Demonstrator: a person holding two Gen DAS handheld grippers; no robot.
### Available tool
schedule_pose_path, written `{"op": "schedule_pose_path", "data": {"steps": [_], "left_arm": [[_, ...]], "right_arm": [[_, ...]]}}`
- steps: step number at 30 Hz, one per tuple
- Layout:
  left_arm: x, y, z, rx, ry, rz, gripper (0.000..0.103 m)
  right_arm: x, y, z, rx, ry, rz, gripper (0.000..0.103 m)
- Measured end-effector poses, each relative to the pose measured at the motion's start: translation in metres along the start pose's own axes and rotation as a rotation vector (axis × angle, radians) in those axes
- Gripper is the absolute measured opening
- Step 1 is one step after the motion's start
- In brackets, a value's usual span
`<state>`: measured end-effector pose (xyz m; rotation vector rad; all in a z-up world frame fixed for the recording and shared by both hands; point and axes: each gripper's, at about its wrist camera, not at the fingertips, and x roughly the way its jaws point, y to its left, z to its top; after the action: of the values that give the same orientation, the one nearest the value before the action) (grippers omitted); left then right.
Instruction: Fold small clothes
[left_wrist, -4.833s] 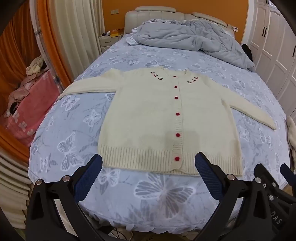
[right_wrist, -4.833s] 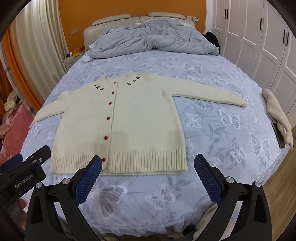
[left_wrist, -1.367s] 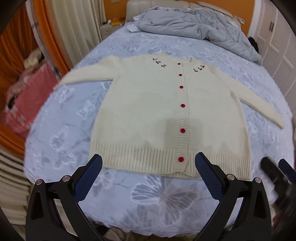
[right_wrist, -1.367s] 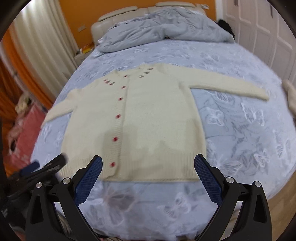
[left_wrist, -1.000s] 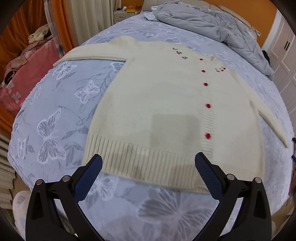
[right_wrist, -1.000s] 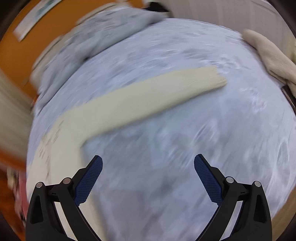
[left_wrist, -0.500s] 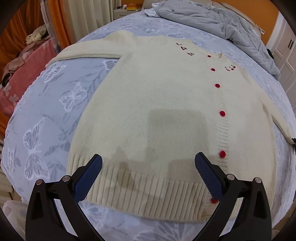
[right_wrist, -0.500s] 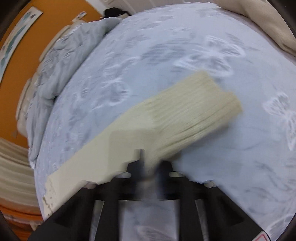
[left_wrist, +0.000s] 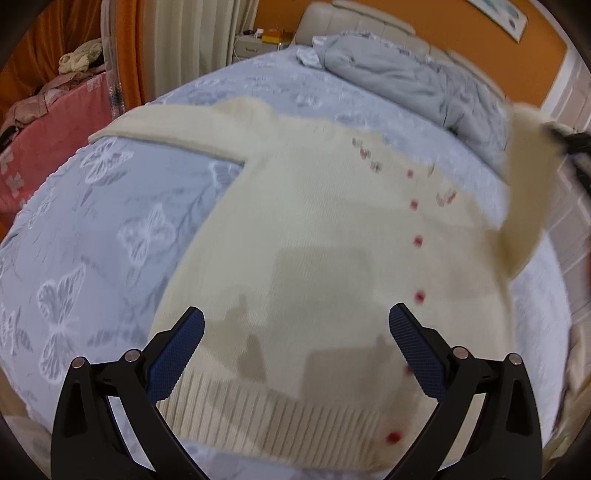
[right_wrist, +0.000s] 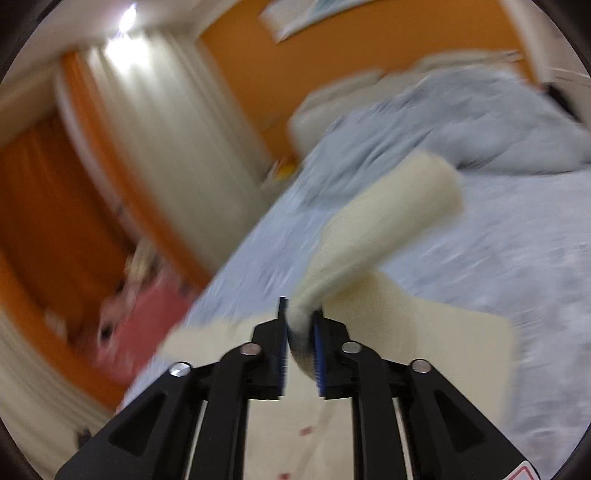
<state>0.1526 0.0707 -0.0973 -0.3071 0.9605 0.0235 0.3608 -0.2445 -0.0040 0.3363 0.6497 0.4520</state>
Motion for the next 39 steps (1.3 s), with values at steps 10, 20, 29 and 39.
{"op": "schedule_pose_path", "data": {"steps": [10, 20, 29, 39], "left_arm": [[0.082, -0.011, 0.087, -0.110, 0.085, -0.173, 0.098], [0.193, -0.041, 0.118, -0.298, 0.241, -0.226, 0.051], [0.142, -0.059, 0.175, -0.139, -0.008, -0.351, 0.011], [0.196, -0.020, 0.106, -0.109, 0.010, -0.264, 0.015]], "right_arm": [[0.011, -0.057, -0.102, 0.133, 0.108, -0.208, 0.063], [-0.020, -0.171, -0.153, 0.555, 0.064, -0.182, 0.063], [-0.020, -0.153, -0.120, 0.537, -0.154, -0.107, 0.009], [-0.019, -0.128, -0.156, 0.440, -0.076, -0.355, 0.015]]}}
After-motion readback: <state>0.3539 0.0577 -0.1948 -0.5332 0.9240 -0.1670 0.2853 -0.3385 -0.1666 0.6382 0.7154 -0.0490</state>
